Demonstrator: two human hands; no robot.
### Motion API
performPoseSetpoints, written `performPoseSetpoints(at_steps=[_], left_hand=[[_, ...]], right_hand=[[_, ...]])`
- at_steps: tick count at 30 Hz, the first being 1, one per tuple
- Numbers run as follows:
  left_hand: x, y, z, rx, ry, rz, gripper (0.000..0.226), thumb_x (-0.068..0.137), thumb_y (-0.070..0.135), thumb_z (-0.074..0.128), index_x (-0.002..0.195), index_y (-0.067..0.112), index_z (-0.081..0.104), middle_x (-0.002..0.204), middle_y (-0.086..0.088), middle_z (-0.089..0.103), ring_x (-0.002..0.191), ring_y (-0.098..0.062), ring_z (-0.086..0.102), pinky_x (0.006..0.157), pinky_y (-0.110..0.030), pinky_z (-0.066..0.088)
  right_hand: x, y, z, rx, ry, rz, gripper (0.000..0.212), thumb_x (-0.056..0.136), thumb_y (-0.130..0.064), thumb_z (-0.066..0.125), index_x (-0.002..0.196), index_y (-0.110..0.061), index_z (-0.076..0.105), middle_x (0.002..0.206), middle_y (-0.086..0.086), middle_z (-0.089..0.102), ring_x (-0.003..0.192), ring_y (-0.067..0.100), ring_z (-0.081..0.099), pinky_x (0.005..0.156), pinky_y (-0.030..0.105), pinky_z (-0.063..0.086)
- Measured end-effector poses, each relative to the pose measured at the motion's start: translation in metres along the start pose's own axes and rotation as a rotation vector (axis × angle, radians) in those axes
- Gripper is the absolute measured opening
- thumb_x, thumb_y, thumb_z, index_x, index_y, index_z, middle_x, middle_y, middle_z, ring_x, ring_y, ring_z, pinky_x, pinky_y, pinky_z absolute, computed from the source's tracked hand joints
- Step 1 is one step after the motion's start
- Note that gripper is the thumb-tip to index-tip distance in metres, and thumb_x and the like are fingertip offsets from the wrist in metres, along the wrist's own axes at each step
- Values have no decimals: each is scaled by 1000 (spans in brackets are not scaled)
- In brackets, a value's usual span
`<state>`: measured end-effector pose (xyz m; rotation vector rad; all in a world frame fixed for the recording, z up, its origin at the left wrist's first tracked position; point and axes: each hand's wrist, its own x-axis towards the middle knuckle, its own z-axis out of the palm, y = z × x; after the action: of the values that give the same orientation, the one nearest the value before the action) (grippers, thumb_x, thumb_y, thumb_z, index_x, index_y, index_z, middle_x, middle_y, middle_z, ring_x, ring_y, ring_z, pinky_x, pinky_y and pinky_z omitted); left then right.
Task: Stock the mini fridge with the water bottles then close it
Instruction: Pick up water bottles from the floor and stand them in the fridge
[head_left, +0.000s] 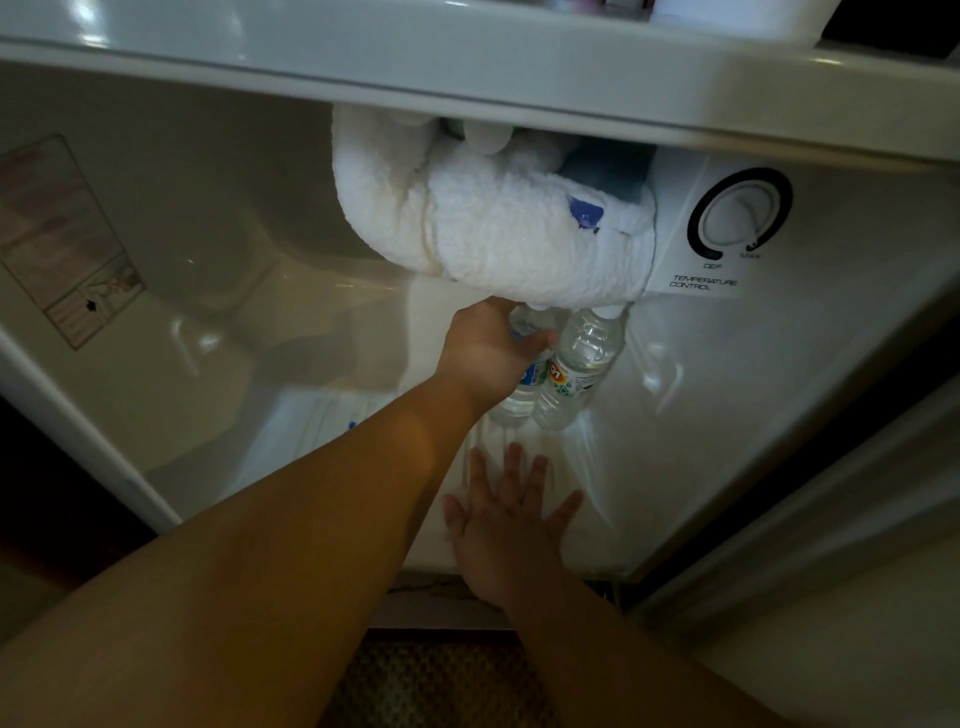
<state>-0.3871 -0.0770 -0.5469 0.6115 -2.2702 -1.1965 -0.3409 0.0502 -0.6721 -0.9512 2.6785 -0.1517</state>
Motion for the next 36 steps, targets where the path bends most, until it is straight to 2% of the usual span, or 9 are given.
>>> performPoseSetpoints(at_steps=[4,7,9,11,14,17,26,31,36], left_hand=[[10,2,4,6,33,-18,26,86,36,80,104,19,76,95,13,72,81,0,64,68,-4,46],[13,1,7,11,53,-22,31,83,37,83,102,14,77,96,-1,78,90,-15,72,83,-33,59],[11,2,7,-17,61,-17,34,82,36,84,105,12,77,99,-3,78,93,-17,72,87,-38,59],[8,2,5,-22,72,35,42,79,34,87,114,14,74,105,3,75,98,-10,70,90,-27,57],[3,3,-1,7,11,49,38,79,28,88,113,18,73,92,18,64,82,7,59,71,4,40],[0,6,-5,21,-45,40,37,82,29,85,116,20,72,88,24,58,83,5,55,64,8,35],[-12,9,-14,-4,-106,-51,65,77,38,88,134,19,62,113,12,58,105,-2,53,85,-14,39],[-14,7,-18,-37,-122,-67,72,72,40,92,136,25,62,125,10,64,112,-5,58,74,-3,39],[-30,3,-30,42,-91,-97,84,72,51,88,144,26,54,135,2,62,120,-13,60,93,-23,48]], right_hand=[[0,1,-1,4,-4,-8,67,101,-65,7,158,-40,-18,167,6,-30,150,39,-33,107,77,-19],[0,1,1,2,-2,-8,68,100,-66,7,157,-40,-18,166,6,-31,150,39,-33,107,77,-18],[0,1,1,1,9,-10,68,101,-66,7,158,-39,-17,167,7,-30,150,39,-31,107,77,-17],[0,1,2,3,17,-9,68,101,-66,8,158,-39,-16,167,7,-29,151,39,-30,108,77,-16],[0,1,3,-5,10,-9,68,100,-67,7,157,-40,-18,167,7,-30,150,39,-31,107,77,-17],[1,1,4,-12,19,-10,68,101,-66,8,158,-39,-18,167,7,-28,151,40,-29,107,78,-18],[0,-1,3,-12,19,2,68,101,-66,10,159,-39,-13,169,7,-23,152,41,-26,108,78,-18],[-2,-1,-2,-6,7,-6,68,101,-66,10,159,-39,-14,169,7,-24,152,40,-27,109,78,-17],[-2,0,-1,-14,-12,-4,68,101,-66,6,158,-39,-18,167,7,-28,151,39,-29,108,78,-18]])
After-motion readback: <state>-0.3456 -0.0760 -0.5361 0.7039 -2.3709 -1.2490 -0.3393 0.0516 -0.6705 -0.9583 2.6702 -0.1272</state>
